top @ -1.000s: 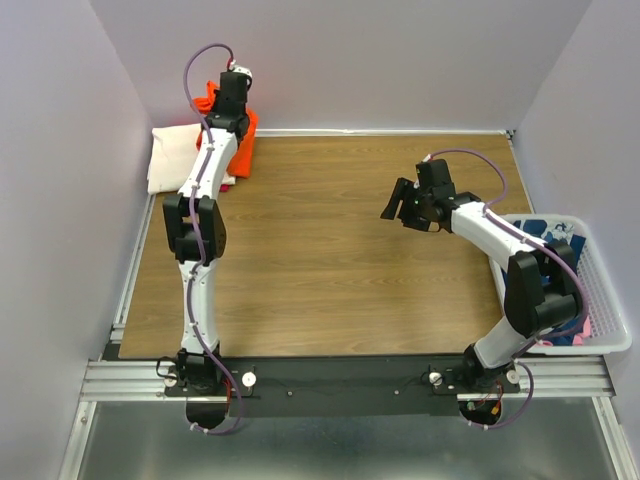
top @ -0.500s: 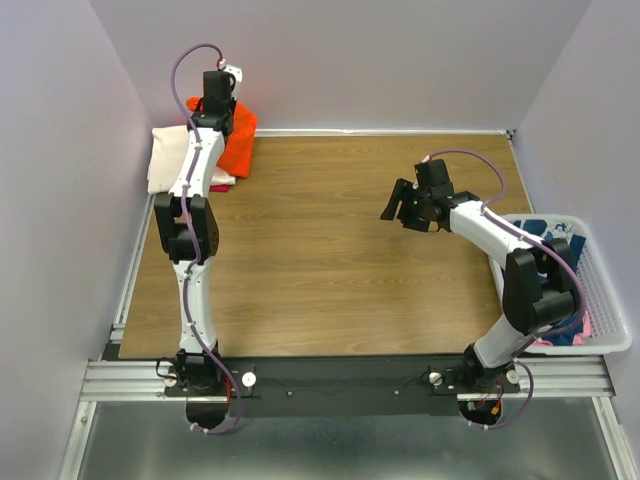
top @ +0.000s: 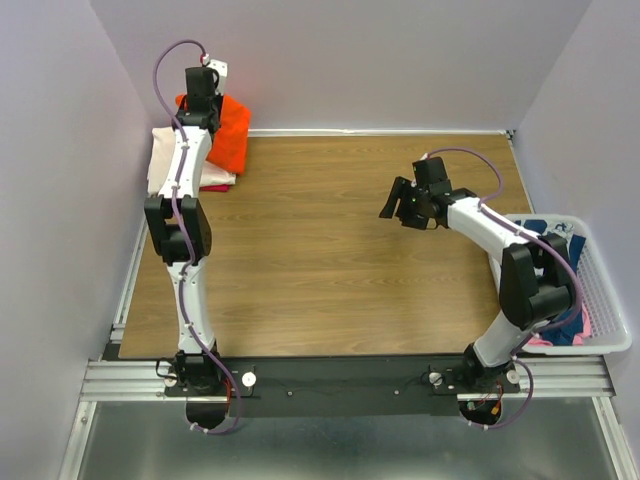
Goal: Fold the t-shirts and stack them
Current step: Neatly place the folded tshirt to the corner
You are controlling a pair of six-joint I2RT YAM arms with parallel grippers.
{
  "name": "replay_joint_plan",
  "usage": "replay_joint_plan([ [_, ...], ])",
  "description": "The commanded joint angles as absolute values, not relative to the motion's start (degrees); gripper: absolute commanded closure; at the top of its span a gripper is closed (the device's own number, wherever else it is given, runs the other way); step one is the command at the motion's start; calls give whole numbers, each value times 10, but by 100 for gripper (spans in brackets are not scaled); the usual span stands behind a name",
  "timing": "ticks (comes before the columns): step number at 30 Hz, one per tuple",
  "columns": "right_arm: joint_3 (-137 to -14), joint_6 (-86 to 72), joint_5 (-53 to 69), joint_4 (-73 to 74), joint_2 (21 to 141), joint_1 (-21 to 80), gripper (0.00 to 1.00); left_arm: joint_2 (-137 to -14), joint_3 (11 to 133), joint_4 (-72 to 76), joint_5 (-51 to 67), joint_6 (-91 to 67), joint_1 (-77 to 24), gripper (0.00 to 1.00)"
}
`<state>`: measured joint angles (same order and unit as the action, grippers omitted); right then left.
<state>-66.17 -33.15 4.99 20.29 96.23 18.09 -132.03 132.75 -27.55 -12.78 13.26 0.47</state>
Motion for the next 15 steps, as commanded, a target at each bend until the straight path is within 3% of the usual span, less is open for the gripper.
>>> replay_joint_plan([
  [1, -680, -327, 50, 215, 976, 187, 25, -1281, 1338, -261, -106, 127, 23, 100],
  [15, -695, -326, 47, 217, 1006, 191, 25, -1319, 1347, -262, -88, 123, 42, 100],
])
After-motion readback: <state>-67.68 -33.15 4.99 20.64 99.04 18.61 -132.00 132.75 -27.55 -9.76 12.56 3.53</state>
